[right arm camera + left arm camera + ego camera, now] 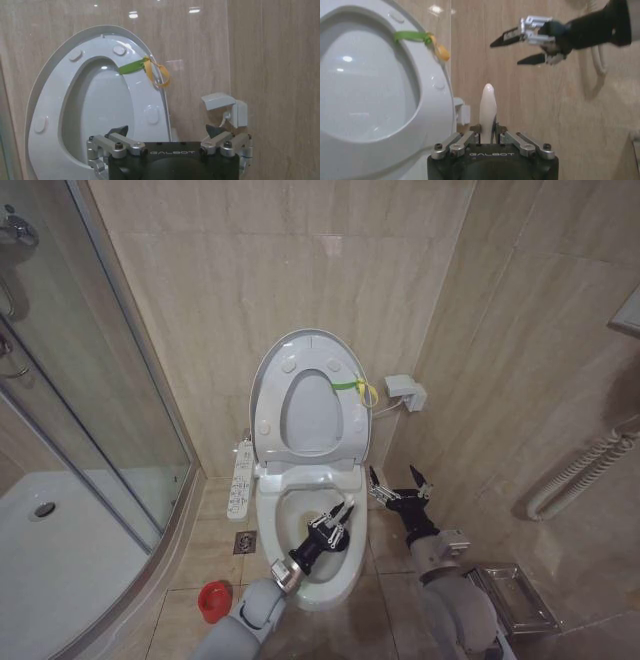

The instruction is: Open the toilet lid, clean the toilet bowl with a toilet brush, close the toilet lid, and flush.

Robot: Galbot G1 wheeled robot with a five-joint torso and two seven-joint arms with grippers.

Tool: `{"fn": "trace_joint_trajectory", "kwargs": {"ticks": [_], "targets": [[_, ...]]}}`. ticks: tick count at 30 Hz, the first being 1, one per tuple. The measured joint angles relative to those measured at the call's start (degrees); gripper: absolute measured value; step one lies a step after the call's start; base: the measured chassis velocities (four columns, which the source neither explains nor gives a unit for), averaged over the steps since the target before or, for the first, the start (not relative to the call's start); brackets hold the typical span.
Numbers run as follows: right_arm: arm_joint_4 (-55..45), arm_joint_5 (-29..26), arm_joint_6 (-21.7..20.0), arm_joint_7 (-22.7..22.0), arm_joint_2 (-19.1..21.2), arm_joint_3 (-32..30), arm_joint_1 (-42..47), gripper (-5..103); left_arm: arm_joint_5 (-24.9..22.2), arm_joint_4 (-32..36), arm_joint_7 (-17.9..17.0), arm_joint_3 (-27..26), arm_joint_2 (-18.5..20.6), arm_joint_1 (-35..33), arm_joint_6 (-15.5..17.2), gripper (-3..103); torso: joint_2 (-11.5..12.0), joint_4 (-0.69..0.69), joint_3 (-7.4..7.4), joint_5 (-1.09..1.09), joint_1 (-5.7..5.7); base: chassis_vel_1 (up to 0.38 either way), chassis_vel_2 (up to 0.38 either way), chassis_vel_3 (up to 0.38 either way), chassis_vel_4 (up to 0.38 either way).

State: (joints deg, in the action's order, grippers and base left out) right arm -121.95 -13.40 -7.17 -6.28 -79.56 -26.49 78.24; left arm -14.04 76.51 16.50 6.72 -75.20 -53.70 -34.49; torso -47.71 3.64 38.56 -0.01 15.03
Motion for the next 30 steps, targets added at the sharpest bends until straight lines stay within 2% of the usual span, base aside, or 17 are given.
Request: {"fn": "trace_joint_trajectory", "kwargs": {"ticks": [6,11,20,24,30], "targets": [[0.00,0.00,0.00,0.00,0.00,0.00,0.00,100,-4.15,-3.47,2.30,0.41,1.10,2.00,-0.27,19,0.00,0.00,0.00,0.00,0.00,0.000,0.000,0.000,0.000],[0.00,0.00,0.00,0.00,0.00,0.00,0.00,100,-6.84,-5.63,2.84,1.68,0.89,2.74,-0.29,19,0.00,0.00,0.00,0.00,0.00,0.000,0.000,0.000,0.000],[0.00,0.00,0.00,0.00,0.00,0.00,0.00,100,-8.01,-10.70,4.28,1.99,0.09,4.38,-0.79,19,0.00,0.00,0.00,0.00,0.00,0.000,0.000,0.000,0.000],[0.00,0.00,0.00,0.00,0.00,0.00,0.00,100,-8.22,-10.96,4.28,1.70,-0.02,4.96,-0.88,19,0.00,0.00,0.00,0.01,0.00,0.000,0.000,0.000,0.000],[0.00,0.00,0.00,0.00,0.00,0.00,0.00,100,-8.27,-6.94,4.17,2.45,-0.32,4.82,-1.02,19,0.00,0.01,0.00,0.00,0.00,0.000,0.000,0.000,0.000]]}}
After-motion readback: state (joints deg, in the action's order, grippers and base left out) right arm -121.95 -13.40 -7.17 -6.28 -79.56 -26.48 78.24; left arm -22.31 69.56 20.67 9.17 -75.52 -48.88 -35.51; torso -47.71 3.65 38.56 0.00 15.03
